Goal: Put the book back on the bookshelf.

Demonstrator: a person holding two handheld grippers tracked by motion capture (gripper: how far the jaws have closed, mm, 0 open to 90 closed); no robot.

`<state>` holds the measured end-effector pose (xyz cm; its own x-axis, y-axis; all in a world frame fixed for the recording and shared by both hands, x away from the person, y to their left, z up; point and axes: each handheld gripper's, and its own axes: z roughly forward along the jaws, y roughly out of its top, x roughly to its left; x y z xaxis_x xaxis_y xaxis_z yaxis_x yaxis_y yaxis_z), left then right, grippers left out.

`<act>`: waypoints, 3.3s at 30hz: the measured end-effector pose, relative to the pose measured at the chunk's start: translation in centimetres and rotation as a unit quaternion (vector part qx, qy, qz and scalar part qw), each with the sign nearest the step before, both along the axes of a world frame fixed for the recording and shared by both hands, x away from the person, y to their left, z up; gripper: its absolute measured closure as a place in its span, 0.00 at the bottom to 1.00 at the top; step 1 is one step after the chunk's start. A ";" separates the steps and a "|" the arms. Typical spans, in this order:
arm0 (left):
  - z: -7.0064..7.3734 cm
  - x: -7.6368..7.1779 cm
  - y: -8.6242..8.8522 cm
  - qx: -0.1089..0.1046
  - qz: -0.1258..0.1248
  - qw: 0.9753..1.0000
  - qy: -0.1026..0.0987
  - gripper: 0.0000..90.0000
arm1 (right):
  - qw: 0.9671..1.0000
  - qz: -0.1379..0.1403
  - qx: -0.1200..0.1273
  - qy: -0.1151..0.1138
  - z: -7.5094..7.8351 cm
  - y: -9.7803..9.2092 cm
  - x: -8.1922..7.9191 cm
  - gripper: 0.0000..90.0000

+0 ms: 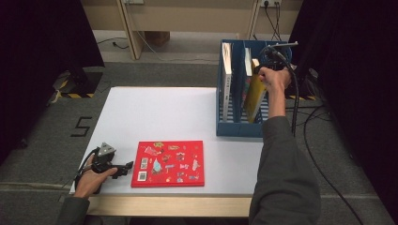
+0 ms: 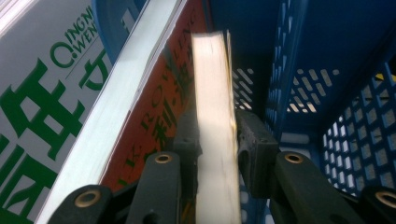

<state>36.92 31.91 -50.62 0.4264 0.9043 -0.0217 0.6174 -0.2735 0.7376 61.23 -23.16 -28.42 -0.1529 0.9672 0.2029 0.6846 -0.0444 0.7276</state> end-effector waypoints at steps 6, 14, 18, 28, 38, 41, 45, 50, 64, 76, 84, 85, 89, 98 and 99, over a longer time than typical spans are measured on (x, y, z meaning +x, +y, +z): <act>0.0 0.0 0.0 0.000 0.000 1.000 0.000 0.06 | 1.000 0.023 -0.004 -0.004 0.6 0.4 -0.6 0.75; 0.0 0.0 0.0 0.000 0.000 1.000 0.000 0.06 | 0.999 0.048 -0.013 0.002 0.5 -0.2 -2.7 0.64; 0.0 0.0 0.0 0.000 0.000 1.000 0.000 0.06 | 0.998 0.062 -0.010 -0.007 0.5 -1.0 -4.1 0.62; 0.0 0.0 0.0 0.000 0.000 1.000 0.000 0.06 | 0.996 0.093 0.002 -0.011 -1.0 -2.4 -6.7 0.57; 0.0 0.0 0.0 0.000 0.000 1.000 0.000 0.06 | 0.994 0.106 -0.010 0.017 -4.3 -2.6 -7.0 0.59; 0.0 0.0 0.0 0.000 0.000 1.000 0.000 0.06 | 0.994 0.108 -0.017 0.027 -5.3 -2.5 -6.8 0.62; 0.0 0.0 0.0 0.000 0.000 1.000 0.000 0.06 | 0.993 0.114 -0.020 0.037 -6.6 -2.2 -6.4 0.73; 0.0 0.0 0.0 0.000 0.000 1.000 0.000 0.06 | 0.993 0.113 -0.027 0.036 -7.7 -1.5 -5.8 0.76; 0.0 0.0 0.0 0.000 0.000 1.000 0.000 0.06 | 0.994 0.102 -0.036 0.027 -7.8 -0.5 -3.1 0.77; 0.0 0.0 0.0 0.000 0.000 1.000 0.000 0.06 | 0.991 0.124 -0.044 0.031 -8.0 -0.4 -3.2 0.72; 0.0 0.0 0.0 0.000 0.000 1.000 0.000 0.06 | 0.991 0.127 -0.038 0.030 -9.1 -1.0 -3.4 0.73; 0.0 0.0 0.0 0.000 0.000 1.000 0.000 0.06 | 0.991 0.129 -0.036 0.028 -9.1 -1.0 -3.4 0.73; 0.0 0.0 0.0 0.000 0.000 1.000 0.000 0.06 | 0.990 0.138 -0.032 0.026 -9.2 -0.7 -3.3 0.74; 0.0 0.0 0.0 0.000 0.000 1.000 0.000 0.06 | 0.989 0.141 -0.029 0.019 -9.0 -0.8 -3.4 0.72; 0.0 0.0 0.0 0.000 0.000 1.000 0.000 0.06 | 0.989 0.141 -0.031 0.022 -9.0 -0.8 -3.4 0.72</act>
<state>36.91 31.90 -50.62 0.4268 0.9041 -0.0212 0.6170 -0.2740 0.7378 57.79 -23.94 -37.40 -0.4101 0.8983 0.1576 0.6947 0.1957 0.6922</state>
